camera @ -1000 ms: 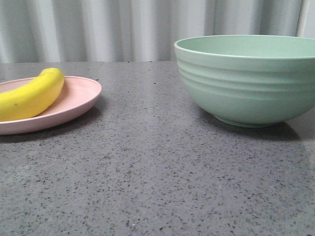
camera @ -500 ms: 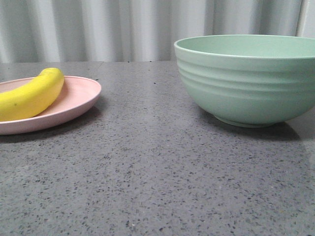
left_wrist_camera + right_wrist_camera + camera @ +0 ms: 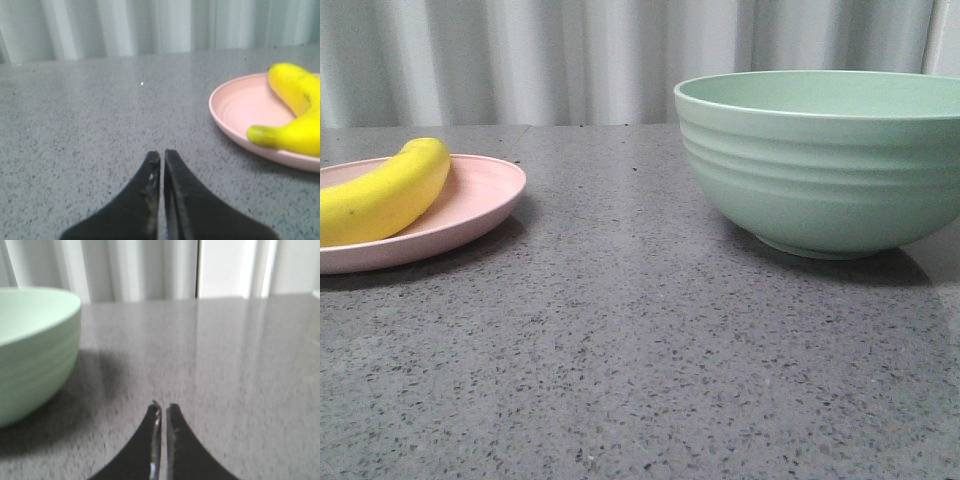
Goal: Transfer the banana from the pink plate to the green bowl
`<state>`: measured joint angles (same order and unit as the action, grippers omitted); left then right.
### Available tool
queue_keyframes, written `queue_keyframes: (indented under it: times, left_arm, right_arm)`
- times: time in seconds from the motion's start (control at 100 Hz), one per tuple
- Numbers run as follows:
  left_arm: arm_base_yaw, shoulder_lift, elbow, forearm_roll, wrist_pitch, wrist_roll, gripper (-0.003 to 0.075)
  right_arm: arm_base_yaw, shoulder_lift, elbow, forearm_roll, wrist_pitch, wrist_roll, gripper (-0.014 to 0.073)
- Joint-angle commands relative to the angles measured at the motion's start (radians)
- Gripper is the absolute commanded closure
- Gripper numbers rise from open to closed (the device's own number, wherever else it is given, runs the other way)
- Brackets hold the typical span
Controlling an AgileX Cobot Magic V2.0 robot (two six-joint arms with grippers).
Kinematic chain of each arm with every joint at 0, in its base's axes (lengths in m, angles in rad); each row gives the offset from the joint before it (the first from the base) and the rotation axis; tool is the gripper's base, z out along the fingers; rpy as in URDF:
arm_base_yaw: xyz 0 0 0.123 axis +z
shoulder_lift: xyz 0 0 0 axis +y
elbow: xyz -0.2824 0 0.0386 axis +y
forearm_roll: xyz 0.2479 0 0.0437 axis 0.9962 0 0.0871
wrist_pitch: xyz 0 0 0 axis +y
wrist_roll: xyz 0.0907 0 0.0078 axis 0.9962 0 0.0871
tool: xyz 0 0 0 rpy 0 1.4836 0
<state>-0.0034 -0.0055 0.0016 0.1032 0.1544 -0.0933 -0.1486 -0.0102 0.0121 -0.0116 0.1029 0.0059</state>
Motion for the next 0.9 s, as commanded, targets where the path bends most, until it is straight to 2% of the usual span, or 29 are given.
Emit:
queue_keyframes:
  times: [0.0, 0.77, 0.89]
  left_arm:
    - [0.001, -0.031, 0.025, -0.013, -0.108, -0.006, 0.0739]
    - [0.001, -0.031, 0.025, -0.013, -0.11, -0.006, 0.0739]
    - [0.001, -0.031, 0.023, -0.021, -0.146, -0.006, 0.0739]
  right_arm:
    - [-0.006, -0.02, 0.027, -0.013, -0.14, -0.006, 0.0669]
    - [-0.006, -0.018, 0.027, -0.011, -0.133, -0.006, 0.0669]
    - [-0.006, -0.018, 0.027, 0.012, -0.133, -0.006, 0.0669]
